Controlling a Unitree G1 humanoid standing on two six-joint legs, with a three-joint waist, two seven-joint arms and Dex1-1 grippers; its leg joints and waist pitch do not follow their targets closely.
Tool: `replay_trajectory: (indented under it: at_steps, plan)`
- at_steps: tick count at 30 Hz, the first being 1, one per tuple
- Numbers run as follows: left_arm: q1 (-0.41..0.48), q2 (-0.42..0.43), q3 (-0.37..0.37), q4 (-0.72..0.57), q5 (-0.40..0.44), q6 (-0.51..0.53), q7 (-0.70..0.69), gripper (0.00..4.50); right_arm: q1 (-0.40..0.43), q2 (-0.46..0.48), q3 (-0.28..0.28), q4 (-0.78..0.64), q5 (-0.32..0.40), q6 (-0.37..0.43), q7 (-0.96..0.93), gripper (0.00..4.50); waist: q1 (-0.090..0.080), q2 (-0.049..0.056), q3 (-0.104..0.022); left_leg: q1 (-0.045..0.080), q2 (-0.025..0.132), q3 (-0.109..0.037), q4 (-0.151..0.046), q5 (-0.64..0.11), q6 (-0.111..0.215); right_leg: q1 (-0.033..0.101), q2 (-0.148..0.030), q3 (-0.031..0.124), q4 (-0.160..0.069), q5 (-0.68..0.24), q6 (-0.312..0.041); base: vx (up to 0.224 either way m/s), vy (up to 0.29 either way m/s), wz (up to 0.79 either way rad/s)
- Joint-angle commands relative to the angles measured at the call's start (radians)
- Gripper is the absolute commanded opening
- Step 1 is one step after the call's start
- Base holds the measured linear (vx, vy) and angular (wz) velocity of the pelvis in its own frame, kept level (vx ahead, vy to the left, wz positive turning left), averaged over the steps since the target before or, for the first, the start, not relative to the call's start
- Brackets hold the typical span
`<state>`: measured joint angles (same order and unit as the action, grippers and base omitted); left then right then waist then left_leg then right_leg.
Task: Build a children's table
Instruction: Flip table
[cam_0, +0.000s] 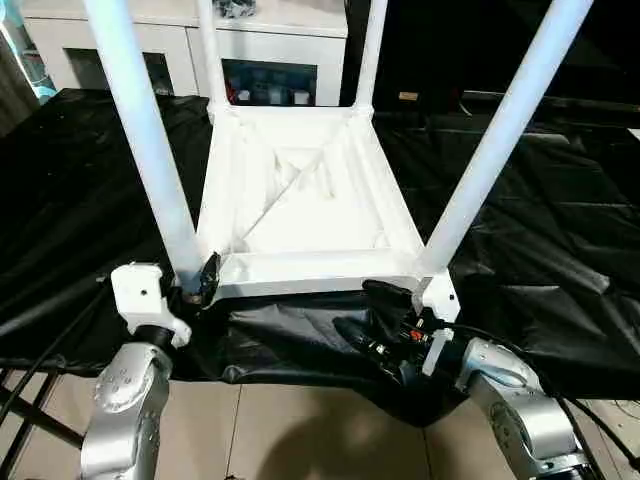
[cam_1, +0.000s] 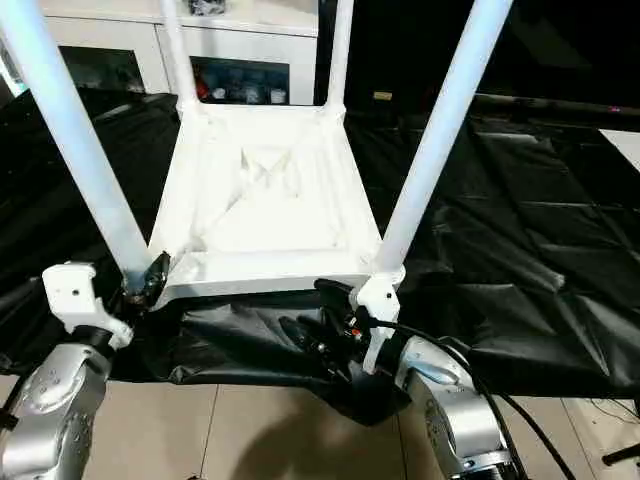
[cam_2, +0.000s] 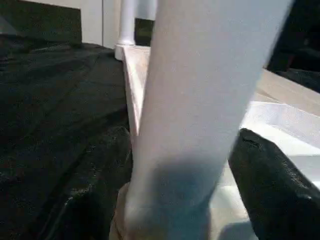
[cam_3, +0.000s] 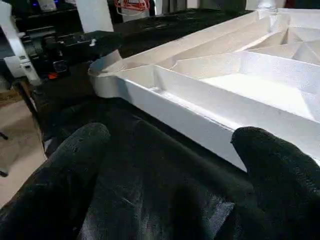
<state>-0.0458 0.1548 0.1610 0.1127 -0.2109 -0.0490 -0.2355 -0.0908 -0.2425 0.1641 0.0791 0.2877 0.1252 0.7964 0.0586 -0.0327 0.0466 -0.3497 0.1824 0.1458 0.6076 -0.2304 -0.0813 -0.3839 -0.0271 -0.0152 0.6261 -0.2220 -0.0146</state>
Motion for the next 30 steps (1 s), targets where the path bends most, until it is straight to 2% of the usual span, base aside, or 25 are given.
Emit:
replay_trajectory:
  at_steps: [1,2,3,4,6,8,15,20,23,24,25,28,30]
  plan:
    - [-0.009,0.002,0.001,0.013,0.013,0.009,0.007,3.16,-0.01,-0.006,-0.006,-0.015,0.012,0.005,0.01,4.5,0.0,0.006,-0.046,-0.005,0.046,-0.007,-0.076,-0.095,0.047,0.044,-0.093,0.045,-0.072,-0.035,-0.182,0.0,0.0,0.0]
    - [-0.013,0.0,0.002,0.015,0.012,0.01,0.01,3.16,-0.009,-0.007,-0.004,-0.016,0.012,0.006,0.013,4.5,0.001,0.005,-0.047,-0.005,0.046,-0.007,-0.075,-0.088,0.049,0.044,-0.093,0.045,-0.07,-0.015,-0.187,0.0,0.0,0.0]
    - [-0.019,-0.001,0.001,0.018,0.009,0.013,0.01,2.83,-0.01,-0.008,-0.001,-0.016,0.012,0.006,0.015,4.5,0.0,0.003,-0.047,-0.007,0.045,-0.006,-0.074,-0.083,0.052,0.046,-0.093,0.045,-0.069,-0.002,-0.19,0.0,0.0,0.0]
    - [-0.022,-0.001,0.0,0.02,0.008,0.015,0.01,2.77,-0.01,-0.008,0.001,-0.015,0.012,0.006,0.016,4.5,0.0,0.004,-0.047,-0.006,0.045,-0.006,-0.075,-0.082,0.052,0.046,-0.093,0.045,-0.069,0.001,-0.191,0.0,0.0,0.0]
    - [-0.028,-0.005,-0.003,0.023,0.003,0.025,0.008,2.75,-0.012,-0.009,0.003,-0.014,0.013,0.007,0.02,4.5,0.0,0.002,-0.047,-0.006,0.045,-0.006,-0.074,-0.085,0.053,0.046,-0.093,0.045,-0.069,-0.001,-0.192,0.0,0.0,0.0]
    - [-0.029,-0.006,-0.01,0.022,0.004,0.034,0.006,2.42,-0.013,-0.009,0.001,-0.012,0.017,0.01,0.024,4.5,0.001,0.002,-0.045,-0.005,0.046,-0.005,-0.076,-0.097,0.052,0.045,-0.094,0.045,-0.071,-0.024,-0.191,0.0,0.0,0.0]
    - [-0.031,-0.026,-0.004,0.015,-0.032,0.065,0.008,2.21,-0.011,-0.01,-0.003,-0.011,0.011,0.007,0.025,4.5,0.001,0.003,-0.045,-0.005,0.046,-0.005,-0.076,-0.106,0.045,0.044,-0.094,0.046,-0.073,-0.046,-0.189,0.0,0.0,0.0]
    - [-0.052,-0.106,0.082,-0.043,-0.242,0.187,0.03,2.2,-0.004,-0.01,-0.016,-0.025,0.007,0.007,0.004,4.5,0.001,-0.001,-0.044,-0.007,0.044,-0.002,-0.074,-0.106,0.045,0.044,-0.095,0.045,-0.074,-0.065,-0.197,0.0,0.0,0.0]
    - [-0.066,-0.142,0.118,-0.074,-0.352,0.247,0.041,2.2,-0.004,-0.008,-0.028,-0.039,0.018,0.02,-0.007,4.5,0.001,-0.004,-0.043,-0.008,0.041,0.001,-0.072,-0.102,0.047,0.043,-0.093,0.046,-0.076,-0.097,-0.196,0.0,0.0,0.0]
    - [-0.068,-0.145,0.12,-0.079,-0.362,0.253,0.042,2.2,-0.004,-0.006,-0.031,-0.041,0.021,0.023,-0.01,4.5,0.002,-0.003,-0.043,-0.009,0.042,0.0,-0.073,-0.1,0.046,0.044,-0.094,0.046,-0.076,-0.096,-0.197,0.0,0.0,0.0]
    - [-0.074,-0.156,0.124,-0.101,-0.403,0.288,0.039,2.2,-0.006,0.001,-0.049,-0.053,0.034,0.034,-0.032,4.5,0.002,-0.005,-0.043,-0.009,0.041,0.0,-0.072,-0.094,0.045,0.043,-0.092,0.046,-0.074,-0.092,-0.196,0.0,0.0,0.0]
    - [-0.074,-0.158,0.105,-0.131,-0.414,0.323,0.023,2.2,-0.027,0.021,-0.082,-0.047,0.053,0.056,-0.076,4.5,0.003,-0.002,-0.044,-0.009,0.041,-0.001,-0.072,-0.079,0.048,0.042,-0.091,0.045,-0.074,-0.082,-0.191,0.0,0.0,0.0]
    - [-0.073,-0.158,0.086,-0.15,-0.396,0.356,0.001,2.19,-0.065,0.065,-0.117,-0.024,0.102,0.084,-0.113,4.5,-0.003,-0.003,-0.046,-0.008,0.042,-0.002,-0.072,-0.065,0.048,0.043,-0.089,0.044,-0.07,-0.05,-0.193,0.0,0.0,0.0]
